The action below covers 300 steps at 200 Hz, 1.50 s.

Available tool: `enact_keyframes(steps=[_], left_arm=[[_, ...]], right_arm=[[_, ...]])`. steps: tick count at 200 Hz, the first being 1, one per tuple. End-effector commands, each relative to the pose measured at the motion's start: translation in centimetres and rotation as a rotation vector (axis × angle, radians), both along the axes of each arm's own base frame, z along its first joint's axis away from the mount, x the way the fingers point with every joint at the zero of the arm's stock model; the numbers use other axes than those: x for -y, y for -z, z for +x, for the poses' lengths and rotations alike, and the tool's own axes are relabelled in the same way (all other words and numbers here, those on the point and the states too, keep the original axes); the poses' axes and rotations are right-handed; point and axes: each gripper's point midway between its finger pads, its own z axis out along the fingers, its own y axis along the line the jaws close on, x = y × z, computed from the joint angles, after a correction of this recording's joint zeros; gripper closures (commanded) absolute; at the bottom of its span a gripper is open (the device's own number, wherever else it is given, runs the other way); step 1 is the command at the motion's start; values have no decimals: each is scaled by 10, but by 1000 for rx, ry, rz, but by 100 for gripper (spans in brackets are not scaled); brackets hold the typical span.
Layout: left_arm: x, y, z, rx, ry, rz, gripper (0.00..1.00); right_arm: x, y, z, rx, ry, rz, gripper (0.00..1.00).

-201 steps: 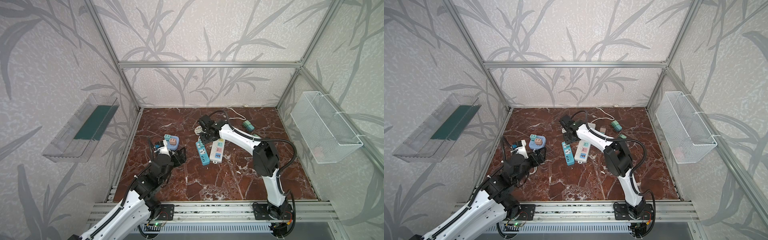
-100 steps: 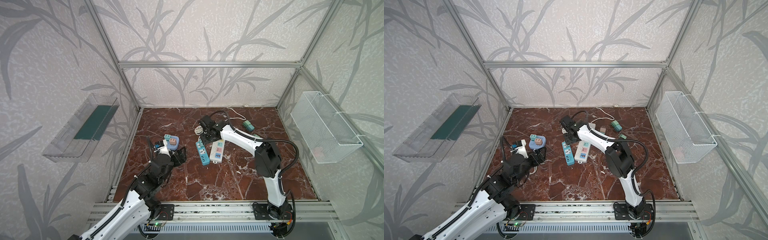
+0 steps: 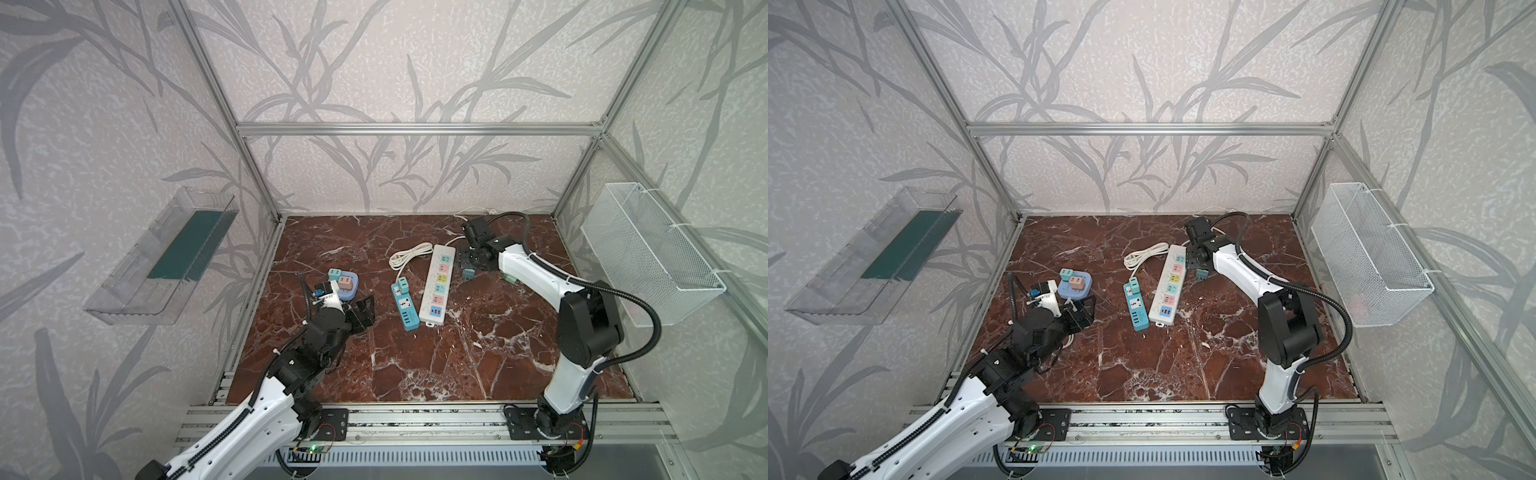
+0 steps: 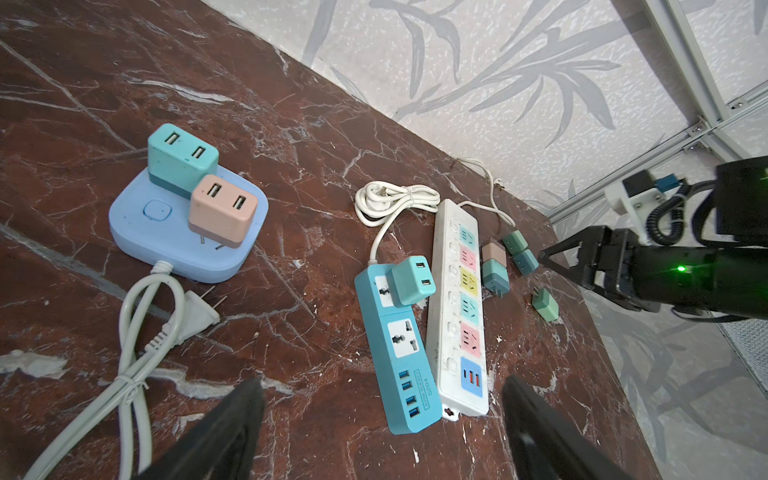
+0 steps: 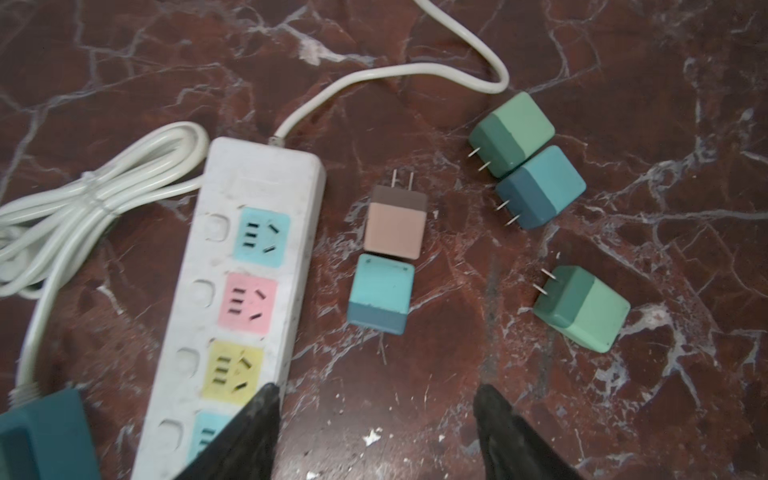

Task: Insert the plug
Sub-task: 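Move the right gripper to the loose adapters and grasp a teal adapter, then carry the teal adapter toward the left gripper and set it down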

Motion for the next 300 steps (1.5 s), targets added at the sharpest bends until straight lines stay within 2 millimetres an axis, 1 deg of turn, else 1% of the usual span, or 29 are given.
enact_keyframes(steps=[1, 36, 47, 66, 113, 135, 159, 175, 186, 198, 204, 205, 211, 223, 230, 231, 232, 240, 245, 255, 256, 259, 261, 262, 266, 273, 275, 283, 300], left_arm=[[-1, 0, 4, 20, -12, -14, 10], [-1, 2, 4, 14, -10, -12, 10], [-1, 1, 4, 16, -10, -10, 10], [0, 2, 4, 15, -9, -9, 11], [0, 3, 4, 18, -8, -17, 11], [1, 2, 5, 17, -7, -20, 11], [2, 2, 6, 13, -2, -18, 11], [2, 1, 5, 13, 0, -19, 11], [1, 0, 5, 14, -1, -20, 11], [1, -2, 4, 16, 1, -22, 11], [1, -3, 4, 18, 2, -24, 11], [1, -3, 4, 18, 0, -23, 11], [1, -4, 3, 20, 3, -23, 11], [2, -6, 3, 27, 13, -27, 11], [5, -7, 2, 28, 29, -25, 11], [5, -7, 2, 28, 31, -25, 11], [5, -7, 2, 28, 32, -26, 11], [7, -6, 2, 19, 36, -34, 11], [7, -4, 3, 12, 31, -43, 12], [6, 2, 3, -14, 11, -61, 14], [6, 3, 3, -18, 10, -62, 15], [6, 4, 4, -25, 1, -71, 16], [5, 6, 4, -30, -6, -76, 17], [5, 7, 4, -33, -11, -80, 17], [3, 10, 4, -45, -25, -91, 19], [2, 15, 5, -68, -52, -124, 23], [1, 17, 4, -76, -59, -133, 24], [0, 21, 5, -85, -77, -166, 27], [0, 20, 6, -58, -83, -204, 29]], right_arm=[[-5, 16, 12, -42, 25, 53, 24], [-6, 46, 25, -110, 44, 62, 22], [-5, 52, 28, -118, 56, 61, 23], [-2, 66, 29, -146, 85, 50, 27], [6, 88, 28, -196, 118, 53, 37], [7, 93, 28, -204, 123, 64, 47], [9, 93, 26, -197, 123, 64, 62], [6, 87, 23, -177, 105, 82, 65], [1, 78, 20, -149, 78, 101, 67], [-3, 68, 11, -134, 51, 108, 68], [-5, 65, 4, -134, 37, 98, 68], [-6, 61, 3, -126, 32, 97, 68], [-7, 56, -5, -121, 20, 88, 68], [-13, 50, -29, -113, -9, 72, 68], [-13, 51, -46, -119, -17, 63, 68], [-13, 51, -46, -119, -17, 63, 68], [-14, 54, -51, -125, -21, 61, 68], [-18, 52, -69, -117, -35, 74, 68], [-20, 56, -84, -128, -44, 75, 68], [-25, 57, -108, -125, -69, 80, 68], [-25, 57, -108, -125, -69, 80, 68], [-27, 57, -118, -127, -79, 76, 68], [-27, 56, -119, -126, -79, 75, 68], [-26, 57, -125, -129, -80, 70, 68], [-26, 59, -134, -135, -82, 60, 68], [-25, 59, -146, -132, -82, 57, 68], [-25, 60, -153, -133, -83, 59, 68], [-27, 62, -167, -129, -96, 69, 68], [-26, 70, -196, -135, -72, 91, 68]])
